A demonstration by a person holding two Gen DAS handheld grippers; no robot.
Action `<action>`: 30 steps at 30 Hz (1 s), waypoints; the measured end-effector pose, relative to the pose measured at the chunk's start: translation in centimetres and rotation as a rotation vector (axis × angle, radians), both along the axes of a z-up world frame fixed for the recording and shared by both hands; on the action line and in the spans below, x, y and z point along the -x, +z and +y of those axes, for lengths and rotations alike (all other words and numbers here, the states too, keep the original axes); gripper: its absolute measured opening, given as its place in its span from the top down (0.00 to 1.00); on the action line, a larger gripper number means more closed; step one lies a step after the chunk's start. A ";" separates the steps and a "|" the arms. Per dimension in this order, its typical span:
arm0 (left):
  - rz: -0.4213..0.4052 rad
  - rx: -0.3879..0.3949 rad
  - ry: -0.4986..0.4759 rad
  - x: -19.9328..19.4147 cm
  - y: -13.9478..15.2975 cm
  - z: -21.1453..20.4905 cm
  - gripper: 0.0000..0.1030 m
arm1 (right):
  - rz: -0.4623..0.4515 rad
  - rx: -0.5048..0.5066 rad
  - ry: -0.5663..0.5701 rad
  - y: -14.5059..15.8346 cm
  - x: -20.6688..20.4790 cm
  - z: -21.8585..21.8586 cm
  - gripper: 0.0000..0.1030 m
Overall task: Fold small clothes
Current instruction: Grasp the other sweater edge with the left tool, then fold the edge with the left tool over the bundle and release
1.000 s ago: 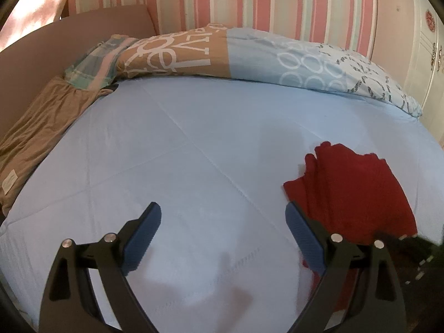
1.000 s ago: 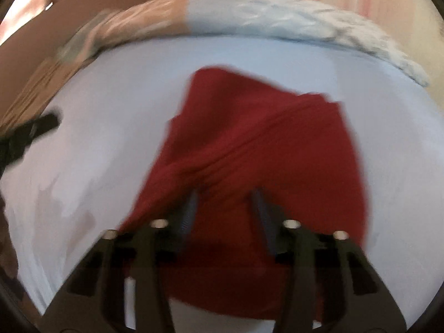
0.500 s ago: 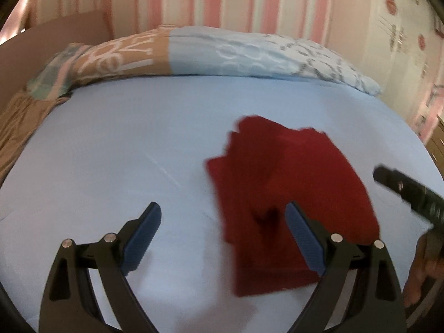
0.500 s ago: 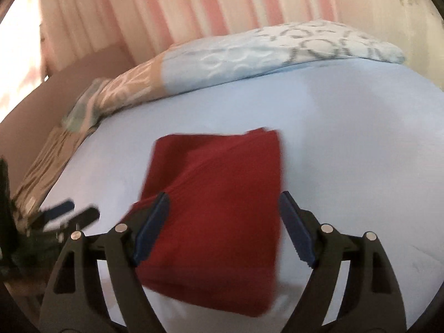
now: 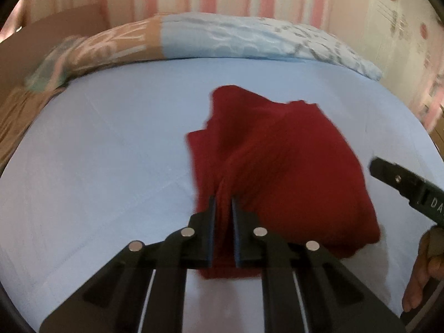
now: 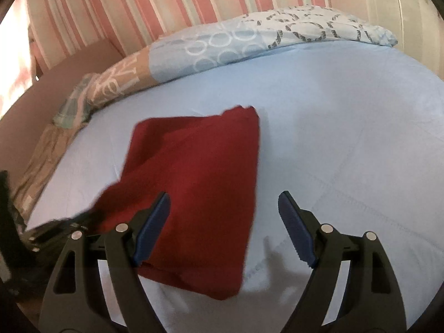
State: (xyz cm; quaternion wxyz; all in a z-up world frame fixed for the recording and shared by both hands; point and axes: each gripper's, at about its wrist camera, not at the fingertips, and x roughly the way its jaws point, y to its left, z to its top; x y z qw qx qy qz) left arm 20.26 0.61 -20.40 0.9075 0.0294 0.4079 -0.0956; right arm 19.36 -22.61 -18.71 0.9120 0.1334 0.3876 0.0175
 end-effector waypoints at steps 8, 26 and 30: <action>0.078 -0.053 0.066 -0.4 -4.4 0.5 0.63 | 0.194 0.101 0.020 -4.5 -1.2 0.8 0.19; 0.000 0.068 0.031 -5.8 2.6 0.9 0.10 | 0.033 0.042 -0.014 0.4 -3.6 -2.6 0.21; 0.136 0.047 0.061 -7.9 -2.2 0.6 0.10 | 0.054 0.067 0.016 -0.7 -4.6 -2.2 0.21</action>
